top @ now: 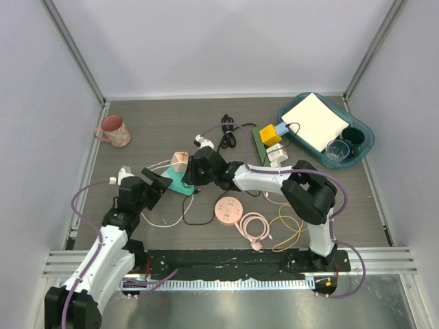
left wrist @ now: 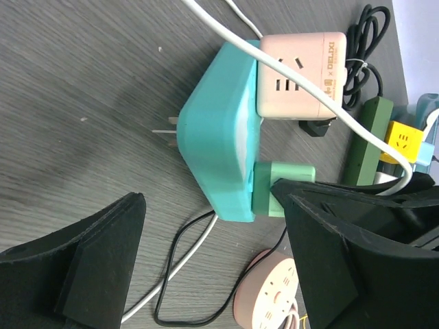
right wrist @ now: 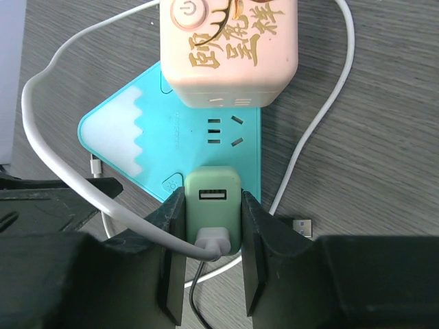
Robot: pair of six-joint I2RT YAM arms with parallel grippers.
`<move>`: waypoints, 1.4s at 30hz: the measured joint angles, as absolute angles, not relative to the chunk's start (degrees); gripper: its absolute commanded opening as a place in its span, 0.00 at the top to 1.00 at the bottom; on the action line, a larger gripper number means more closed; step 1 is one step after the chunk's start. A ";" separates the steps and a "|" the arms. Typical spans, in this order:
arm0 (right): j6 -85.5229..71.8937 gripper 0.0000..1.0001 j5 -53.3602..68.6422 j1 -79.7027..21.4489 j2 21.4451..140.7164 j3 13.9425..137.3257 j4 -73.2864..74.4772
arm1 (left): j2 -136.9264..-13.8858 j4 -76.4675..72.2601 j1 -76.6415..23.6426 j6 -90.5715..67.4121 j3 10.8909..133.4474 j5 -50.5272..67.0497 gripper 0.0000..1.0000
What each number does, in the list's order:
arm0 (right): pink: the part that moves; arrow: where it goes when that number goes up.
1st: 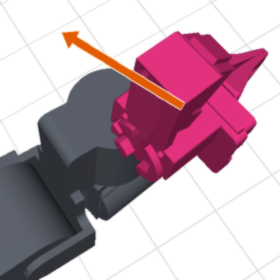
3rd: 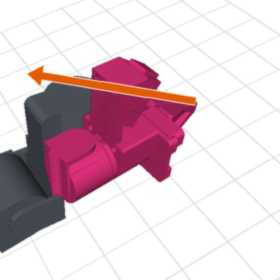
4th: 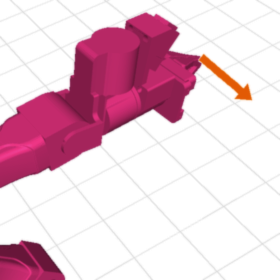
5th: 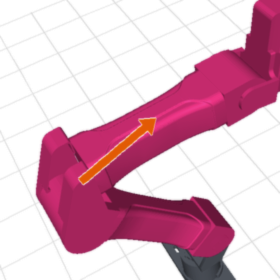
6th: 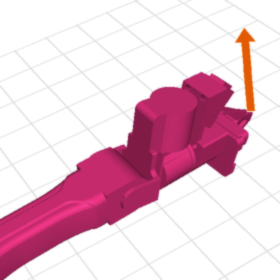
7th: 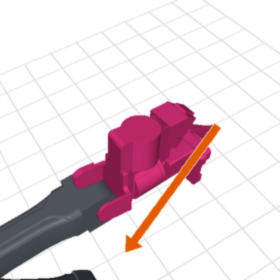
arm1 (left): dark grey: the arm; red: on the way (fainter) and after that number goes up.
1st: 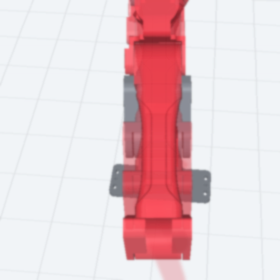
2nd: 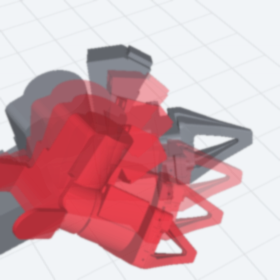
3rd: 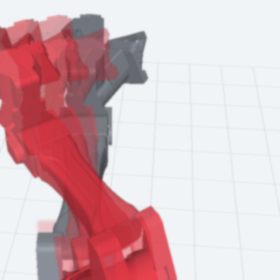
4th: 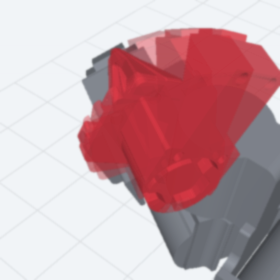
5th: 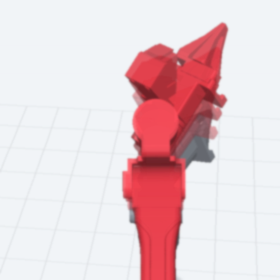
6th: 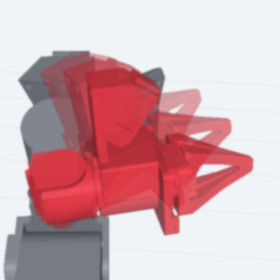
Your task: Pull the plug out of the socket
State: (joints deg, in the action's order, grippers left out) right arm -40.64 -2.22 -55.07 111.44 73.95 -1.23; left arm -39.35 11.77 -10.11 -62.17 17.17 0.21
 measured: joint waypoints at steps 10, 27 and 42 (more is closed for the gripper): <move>-46.98 0.99 -0.99 -55.11 111.35 71.22 -6.92 | -33.76 9.23 -10.11 -64.62 12.10 -0.03 0.16; -52.12 0.99 -0.99 -57.63 111.09 69.41 -9.93 | -38.96 1.67 -10.11 -67.26 10.66 -0.86 0.52; -54.39 0.99 -1.10 -58.17 110.72 66.24 -14.94 | -36.42 3.55 -10.17 -65.56 10.37 -1.56 1.00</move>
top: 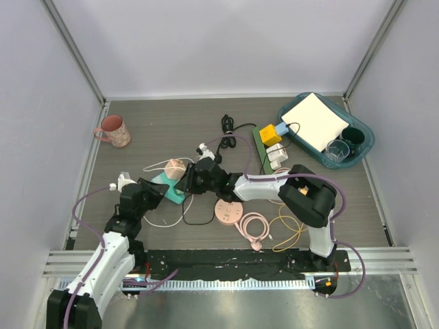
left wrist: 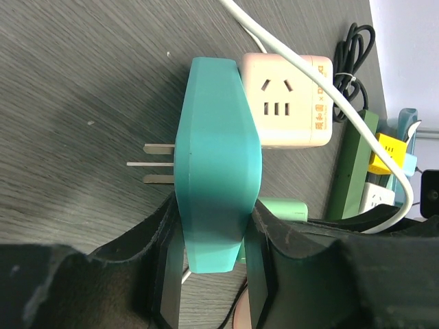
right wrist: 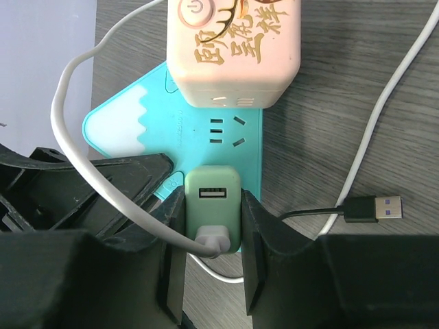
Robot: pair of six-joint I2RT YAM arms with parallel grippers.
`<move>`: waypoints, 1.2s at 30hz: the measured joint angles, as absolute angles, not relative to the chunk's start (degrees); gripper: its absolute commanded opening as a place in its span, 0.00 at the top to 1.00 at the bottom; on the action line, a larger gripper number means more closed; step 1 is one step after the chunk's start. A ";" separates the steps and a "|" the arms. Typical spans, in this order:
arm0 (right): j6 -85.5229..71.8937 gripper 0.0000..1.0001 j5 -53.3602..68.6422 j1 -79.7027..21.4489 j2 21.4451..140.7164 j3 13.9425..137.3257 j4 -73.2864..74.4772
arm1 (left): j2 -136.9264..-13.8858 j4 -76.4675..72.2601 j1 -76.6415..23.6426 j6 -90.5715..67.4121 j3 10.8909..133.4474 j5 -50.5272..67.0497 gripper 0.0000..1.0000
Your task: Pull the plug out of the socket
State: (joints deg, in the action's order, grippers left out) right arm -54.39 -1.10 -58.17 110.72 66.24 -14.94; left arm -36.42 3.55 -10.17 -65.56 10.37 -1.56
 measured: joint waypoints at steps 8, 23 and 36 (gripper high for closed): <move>-54.13 0.99 -0.62 -58.28 109.30 64.69 -15.16 | -34.02 6.52 -10.50 -65.52 10.39 -0.95 1.00; -53.89 0.99 0.05 -58.54 104.57 60.51 -16.01 | -30.35 11.92 -11.29 -63.55 12.34 1.61 1.00; -53.91 0.99 -0.71 -58.11 103.96 60.53 -14.37 | -33.82 9.47 -11.53 -62.24 12.84 2.66 1.00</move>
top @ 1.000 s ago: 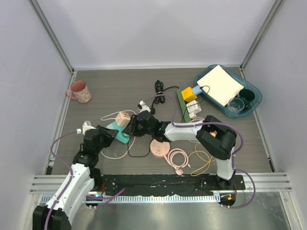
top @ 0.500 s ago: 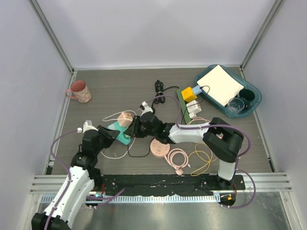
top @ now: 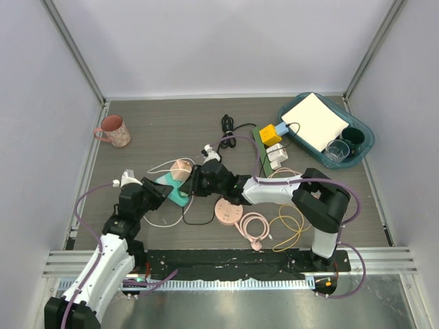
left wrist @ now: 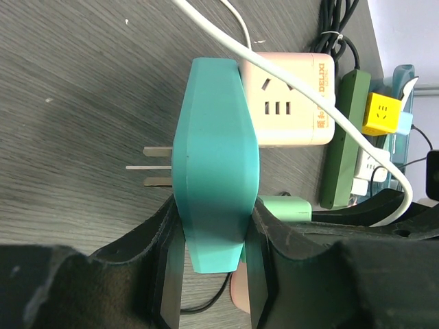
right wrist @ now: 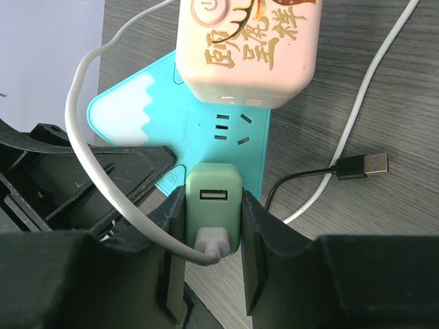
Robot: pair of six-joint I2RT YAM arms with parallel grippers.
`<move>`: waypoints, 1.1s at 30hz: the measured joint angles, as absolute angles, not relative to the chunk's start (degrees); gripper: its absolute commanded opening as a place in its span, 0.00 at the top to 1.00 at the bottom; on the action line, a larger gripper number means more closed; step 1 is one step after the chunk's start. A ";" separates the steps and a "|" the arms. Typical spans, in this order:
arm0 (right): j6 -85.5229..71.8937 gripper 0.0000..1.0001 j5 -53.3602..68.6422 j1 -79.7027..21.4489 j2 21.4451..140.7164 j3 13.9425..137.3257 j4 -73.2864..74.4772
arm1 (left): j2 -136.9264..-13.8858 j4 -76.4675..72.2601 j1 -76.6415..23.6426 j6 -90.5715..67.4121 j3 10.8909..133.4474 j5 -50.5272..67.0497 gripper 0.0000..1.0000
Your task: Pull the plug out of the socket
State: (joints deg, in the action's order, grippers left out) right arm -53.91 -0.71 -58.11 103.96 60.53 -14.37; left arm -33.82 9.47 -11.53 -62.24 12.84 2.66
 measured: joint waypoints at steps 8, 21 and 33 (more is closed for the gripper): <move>-54.37 0.99 -2.96 -58.11 104.36 69.28 -1.37 | -34.09 6.68 -11.55 -62.59 12.97 1.48 1.00; -51.03 0.99 -3.53 -56.82 103.42 68.64 -3.14 | -41.56 7.90 -10.90 -58.94 14.70 -6.72 1.00; -45.76 0.99 -3.55 -53.54 93.56 65.47 3.57 | -40.05 9.61 -10.87 -56.60 15.64 -7.44 1.00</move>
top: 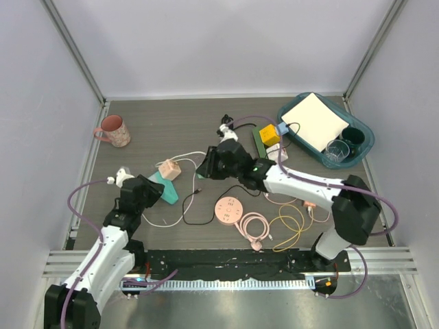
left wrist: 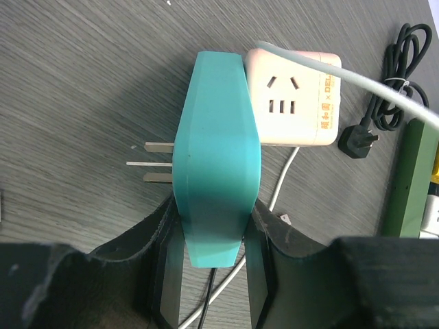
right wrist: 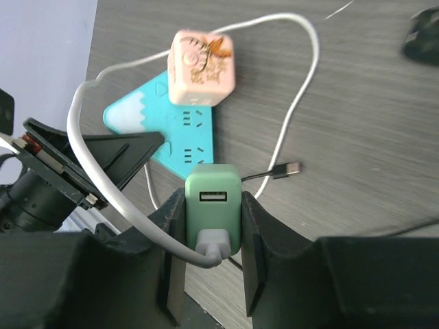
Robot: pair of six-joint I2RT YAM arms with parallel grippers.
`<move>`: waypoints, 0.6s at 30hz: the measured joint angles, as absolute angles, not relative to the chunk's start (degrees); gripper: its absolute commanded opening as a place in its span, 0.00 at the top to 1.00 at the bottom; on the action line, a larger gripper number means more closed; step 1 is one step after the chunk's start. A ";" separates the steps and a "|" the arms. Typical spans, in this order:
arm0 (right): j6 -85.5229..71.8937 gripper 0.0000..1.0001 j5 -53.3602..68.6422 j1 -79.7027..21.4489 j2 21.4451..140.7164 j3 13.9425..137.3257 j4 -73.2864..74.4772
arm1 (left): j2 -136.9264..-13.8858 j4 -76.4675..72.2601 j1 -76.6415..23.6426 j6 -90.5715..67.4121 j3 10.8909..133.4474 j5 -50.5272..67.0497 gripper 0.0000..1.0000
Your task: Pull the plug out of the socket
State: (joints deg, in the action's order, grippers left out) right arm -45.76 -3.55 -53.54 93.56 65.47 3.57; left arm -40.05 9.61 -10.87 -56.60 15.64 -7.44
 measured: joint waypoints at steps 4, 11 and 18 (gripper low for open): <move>-42.39 0.99 -4.64 -49.71 87.15 65.36 8.78 | -39.57 10.22 -10.85 -56.27 15.64 -6.87 1.00; -36.45 0.99 -7.07 -42.39 80.68 71.40 17.43 | -39.57 10.20 -10.74 -54.39 15.64 -3.01 1.00; -33.52 0.99 -7.60 -40.62 80.60 69.10 18.00 | -36.73 13.23 -10.76 -53.39 15.64 2.24 1.00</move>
State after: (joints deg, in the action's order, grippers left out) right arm -33.52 -7.60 -40.62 80.60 69.10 18.00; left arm -36.73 13.23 -10.76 -53.39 15.64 2.24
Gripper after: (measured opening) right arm 0.359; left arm 0.379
